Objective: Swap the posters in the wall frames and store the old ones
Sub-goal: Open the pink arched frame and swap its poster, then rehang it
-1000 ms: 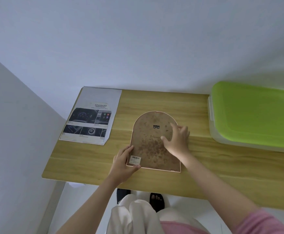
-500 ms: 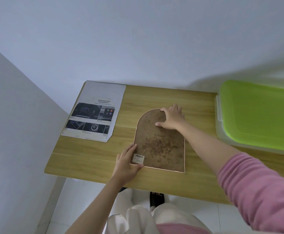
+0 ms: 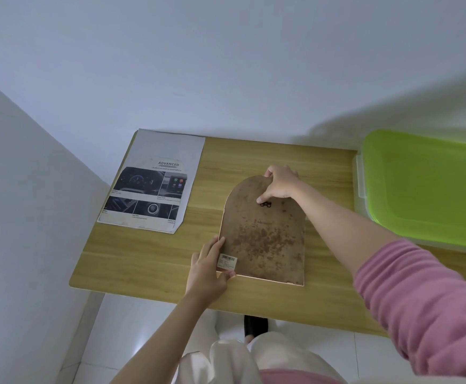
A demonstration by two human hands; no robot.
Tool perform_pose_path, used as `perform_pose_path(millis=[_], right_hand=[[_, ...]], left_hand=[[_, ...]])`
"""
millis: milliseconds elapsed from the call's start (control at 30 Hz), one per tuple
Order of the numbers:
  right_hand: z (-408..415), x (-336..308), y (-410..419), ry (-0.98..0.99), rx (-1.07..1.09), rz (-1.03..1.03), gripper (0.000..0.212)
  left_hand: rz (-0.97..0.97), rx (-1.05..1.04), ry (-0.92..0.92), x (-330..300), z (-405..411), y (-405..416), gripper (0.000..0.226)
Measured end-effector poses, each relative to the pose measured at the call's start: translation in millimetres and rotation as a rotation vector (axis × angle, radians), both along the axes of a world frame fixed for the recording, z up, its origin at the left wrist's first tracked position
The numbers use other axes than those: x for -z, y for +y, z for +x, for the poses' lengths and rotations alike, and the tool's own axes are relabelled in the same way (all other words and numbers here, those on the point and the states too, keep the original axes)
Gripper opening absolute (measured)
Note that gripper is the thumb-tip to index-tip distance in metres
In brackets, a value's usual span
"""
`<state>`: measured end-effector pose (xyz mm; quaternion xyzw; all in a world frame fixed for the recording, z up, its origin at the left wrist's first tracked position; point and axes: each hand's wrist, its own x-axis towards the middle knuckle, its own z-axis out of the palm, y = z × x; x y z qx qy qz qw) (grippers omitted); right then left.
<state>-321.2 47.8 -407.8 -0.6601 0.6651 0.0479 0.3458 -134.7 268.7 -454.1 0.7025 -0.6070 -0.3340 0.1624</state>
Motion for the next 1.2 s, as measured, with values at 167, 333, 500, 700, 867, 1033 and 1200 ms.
perform_pose_path(millis=[167,333,500,700,867,1033,1200], right_hand=[[-9,-12,4,-0.167,0.012,0.002,0.076],[-13,-19,11,-0.265,-0.001,0.000,0.072],[-16,-13,14,-0.296,0.000,-0.053,0.072],[-30,2,41,-0.236,0.026,-0.283,0.072],[-51,19,106,-0.313,0.229,-0.343,0.072],[-61,35,178,-0.400,0.327,-0.408,0.069],[-50,44,218,-0.355,0.385,-0.403,0.072]], left_hand=[[-0.007,-0.006,0.001,-4,-1,0,0.085],[-0.020,0.029,-0.011,-10,-4,-3,0.094],[-0.007,0.048,-0.016,-14,-3,-9,0.095],[-0.043,0.055,-0.001,-11,-3,-8,0.096],[-0.054,0.067,0.003,-9,-1,-8,0.095],[-0.071,0.069,-0.008,-6,0,-8,0.095],[-0.074,0.077,-0.006,-5,1,-7,0.096]])
